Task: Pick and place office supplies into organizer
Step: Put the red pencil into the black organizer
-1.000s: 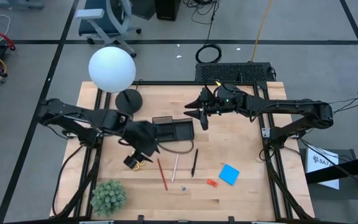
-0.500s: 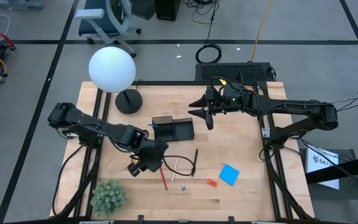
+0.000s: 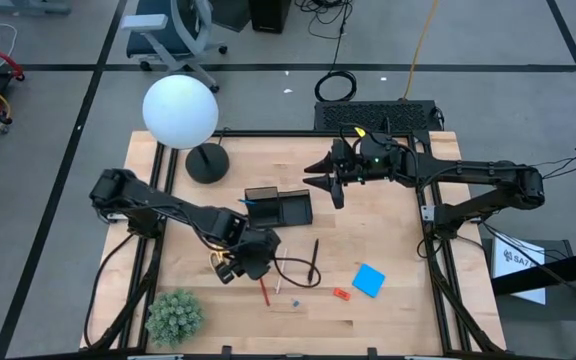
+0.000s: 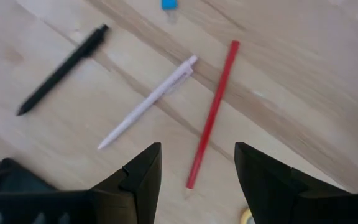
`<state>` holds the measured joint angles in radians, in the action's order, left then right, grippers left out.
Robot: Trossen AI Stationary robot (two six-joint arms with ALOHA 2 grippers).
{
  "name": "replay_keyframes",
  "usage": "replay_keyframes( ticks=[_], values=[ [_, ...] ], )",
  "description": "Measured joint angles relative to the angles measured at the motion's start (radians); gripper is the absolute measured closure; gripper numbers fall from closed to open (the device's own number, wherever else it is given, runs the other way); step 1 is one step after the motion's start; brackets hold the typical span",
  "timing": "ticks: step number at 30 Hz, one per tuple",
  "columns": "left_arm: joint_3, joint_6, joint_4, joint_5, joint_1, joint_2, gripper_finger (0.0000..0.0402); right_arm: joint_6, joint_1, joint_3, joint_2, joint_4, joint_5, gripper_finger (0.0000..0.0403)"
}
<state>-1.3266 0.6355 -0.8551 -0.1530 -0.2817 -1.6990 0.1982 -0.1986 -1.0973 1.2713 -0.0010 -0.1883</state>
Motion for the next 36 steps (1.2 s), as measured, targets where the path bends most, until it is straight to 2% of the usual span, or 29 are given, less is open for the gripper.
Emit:
replay_keyframes(
  ticks=[11,16,23,28,36],
  values=[
    [0.001,0.039,0.001,-0.003,-0.029,-0.091,0.0206,-0.020,0.000,0.000,0.000,-0.001,-0.001,0.0264],
    [0.001,0.036,0.047,-0.003,-0.029,-0.139,0.0206,-0.007,0.001,0.000,0.000,-0.003,-0.051,0.0264],
    [0.001,0.039,0.068,-0.012,-0.035,-0.195,0.0206,-0.004,0.004,0.000,0.000,-0.004,-0.053,0.0264],
    [0.002,0.043,0.089,-0.037,-0.051,-0.200,0.0206,-0.024,0.004,0.000,0.000,-0.005,-0.053,0.0264],
    [0.076,0.064,0.161,-0.060,-0.078,-0.200,0.0206,-0.027,0.004,0.000,0.000,-0.015,-0.053,0.0264]
  ],
)
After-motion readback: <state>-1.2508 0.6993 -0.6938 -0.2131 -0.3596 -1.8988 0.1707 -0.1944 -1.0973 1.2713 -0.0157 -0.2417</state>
